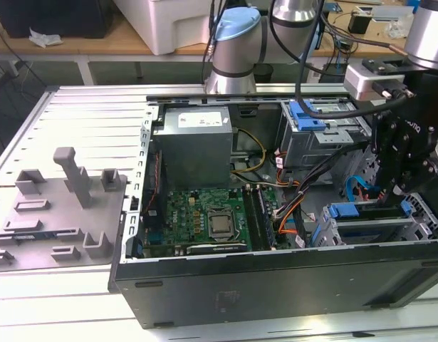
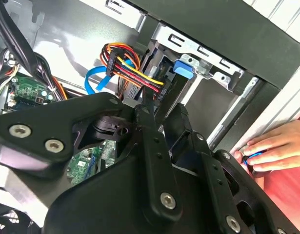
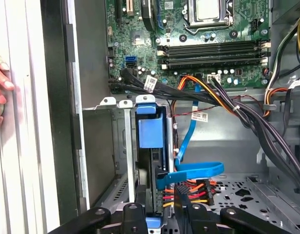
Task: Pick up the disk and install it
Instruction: 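Insert the first disk wire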
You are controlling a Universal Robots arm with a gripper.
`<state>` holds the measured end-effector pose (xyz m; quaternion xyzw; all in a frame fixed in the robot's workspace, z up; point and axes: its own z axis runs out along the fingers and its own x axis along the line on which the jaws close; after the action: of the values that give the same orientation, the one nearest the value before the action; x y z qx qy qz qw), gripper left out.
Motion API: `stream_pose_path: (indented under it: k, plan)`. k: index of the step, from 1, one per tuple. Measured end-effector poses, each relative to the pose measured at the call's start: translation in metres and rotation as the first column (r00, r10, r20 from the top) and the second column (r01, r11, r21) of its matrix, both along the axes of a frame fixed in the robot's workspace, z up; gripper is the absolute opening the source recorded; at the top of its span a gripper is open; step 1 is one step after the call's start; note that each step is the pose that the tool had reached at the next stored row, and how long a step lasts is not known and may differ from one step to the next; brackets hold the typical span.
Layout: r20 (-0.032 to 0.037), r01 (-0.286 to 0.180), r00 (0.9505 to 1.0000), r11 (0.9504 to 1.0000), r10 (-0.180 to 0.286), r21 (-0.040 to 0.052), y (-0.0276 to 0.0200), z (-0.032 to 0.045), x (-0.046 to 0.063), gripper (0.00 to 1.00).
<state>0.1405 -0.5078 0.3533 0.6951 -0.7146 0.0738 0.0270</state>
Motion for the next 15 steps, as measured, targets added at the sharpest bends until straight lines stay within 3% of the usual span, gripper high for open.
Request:
stream_pose_path:
  k: [5,15]
  plan:
    - [0.0014,0.0,1.0,1.0,0.0,0.0,0.0,0.0057,-0.0001,0.36]
    - [0.0015,0.0,1.0,1.0,0.0,0.0003,0.0,0.0059,-0.0001,0.36]
